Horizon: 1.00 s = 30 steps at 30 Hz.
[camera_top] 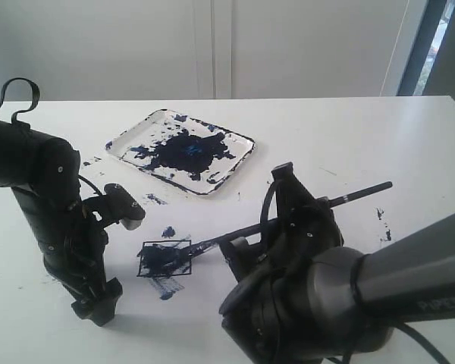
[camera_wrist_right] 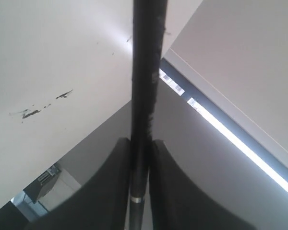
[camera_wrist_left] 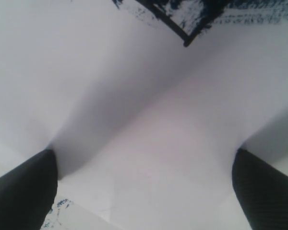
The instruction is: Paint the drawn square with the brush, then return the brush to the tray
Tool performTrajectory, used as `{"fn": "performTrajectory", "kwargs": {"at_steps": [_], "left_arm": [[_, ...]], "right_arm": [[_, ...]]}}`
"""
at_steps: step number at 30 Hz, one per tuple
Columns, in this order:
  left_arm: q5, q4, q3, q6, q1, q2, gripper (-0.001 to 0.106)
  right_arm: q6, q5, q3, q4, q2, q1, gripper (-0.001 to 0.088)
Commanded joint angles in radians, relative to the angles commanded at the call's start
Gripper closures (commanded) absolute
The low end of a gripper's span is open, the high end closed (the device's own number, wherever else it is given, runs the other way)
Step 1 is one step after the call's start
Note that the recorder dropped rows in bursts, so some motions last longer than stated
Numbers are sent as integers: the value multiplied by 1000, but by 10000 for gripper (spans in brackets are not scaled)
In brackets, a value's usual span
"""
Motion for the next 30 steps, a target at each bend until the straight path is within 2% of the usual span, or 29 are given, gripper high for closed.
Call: {"fn": "performTrajectory", "kwargs": {"at_steps": [10,21,30], "left_arm": [[0,0,0,0,0,0,68],[-2,0,0,0,0,0,68],[-4,-6,0,0,0,0,68]], "right_arm": [[8,0,0,-25,4,-2,868],[35,0,0,-35,88,-3,868],[44,0,-8,-37,121,-59,868]]}}
